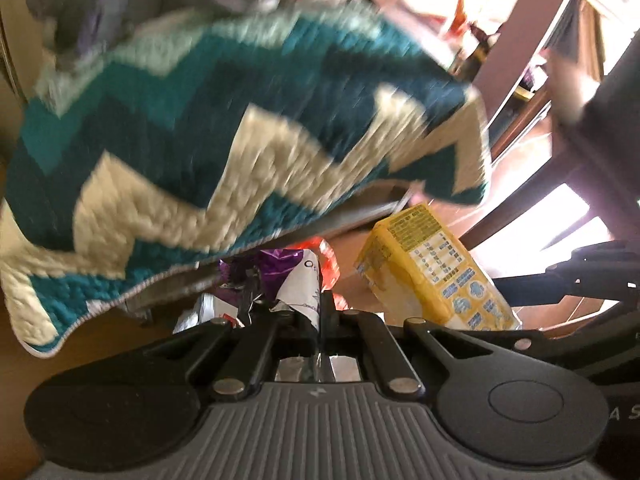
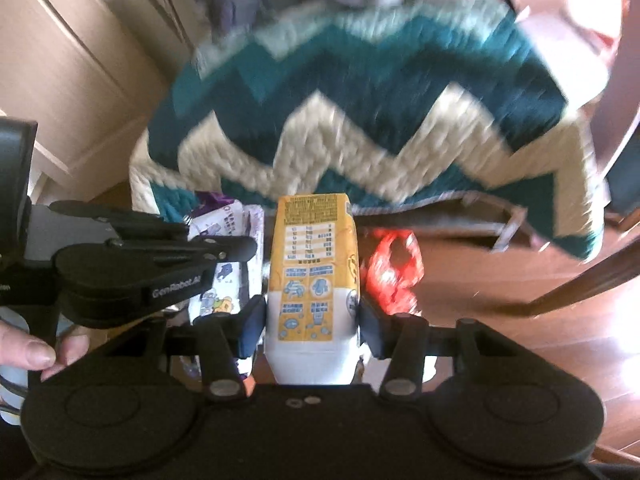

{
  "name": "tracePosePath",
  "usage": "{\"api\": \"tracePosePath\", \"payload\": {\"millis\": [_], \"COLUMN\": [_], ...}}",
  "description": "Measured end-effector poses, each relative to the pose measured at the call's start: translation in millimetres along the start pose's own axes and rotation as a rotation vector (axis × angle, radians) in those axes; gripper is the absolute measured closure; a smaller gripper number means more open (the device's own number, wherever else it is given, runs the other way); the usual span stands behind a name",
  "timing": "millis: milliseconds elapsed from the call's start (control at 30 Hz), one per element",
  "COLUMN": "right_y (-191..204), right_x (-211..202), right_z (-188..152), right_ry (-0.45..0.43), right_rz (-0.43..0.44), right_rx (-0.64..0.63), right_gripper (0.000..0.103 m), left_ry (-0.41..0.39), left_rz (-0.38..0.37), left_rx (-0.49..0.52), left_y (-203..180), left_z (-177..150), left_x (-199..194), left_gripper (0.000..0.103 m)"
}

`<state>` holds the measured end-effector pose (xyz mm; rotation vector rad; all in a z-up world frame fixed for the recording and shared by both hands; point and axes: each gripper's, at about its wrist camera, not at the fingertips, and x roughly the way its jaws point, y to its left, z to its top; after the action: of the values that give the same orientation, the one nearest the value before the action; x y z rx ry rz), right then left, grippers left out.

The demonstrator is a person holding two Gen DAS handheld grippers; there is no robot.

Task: Collect trash
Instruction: 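Lift the carton and wrapper up from the pile with both grippers, then carry the carton and wrapper over the teal trash bin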

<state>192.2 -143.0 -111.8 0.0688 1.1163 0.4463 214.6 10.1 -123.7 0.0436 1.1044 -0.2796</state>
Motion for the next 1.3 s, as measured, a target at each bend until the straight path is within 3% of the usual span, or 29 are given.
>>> {"api": "tracePosePath", "payload": {"millis": [367,833,1133,1300], "right_y": [-31,-103,-165,-211], "right_x": [-164,-338,-407,-425], "right_z": [5,24,47,51], "right_ry": [-0.307,-0.634,-0.746,-0.749], "right_rz": [-0.073,-0.292,-0.407,-0.476], "right_rx": [-0.022,-0.022,0.048,0.119], "right_gripper": [0.054,0.054,0.054,0.054], "left_ry": [-0.193,-0.428,-0.523,-0.539], "left_rz": [-0.021,-0.123,-0.212,-0.25], "left_rx": [0.104,0.254,0.32,0.358], "left_y": [-99,-253,-354,-405], "left_z": [50,146,215,244], "left_x": [-112,-207,-249,-249], "left_gripper": [0.101,0.101,0.101,0.101]}}
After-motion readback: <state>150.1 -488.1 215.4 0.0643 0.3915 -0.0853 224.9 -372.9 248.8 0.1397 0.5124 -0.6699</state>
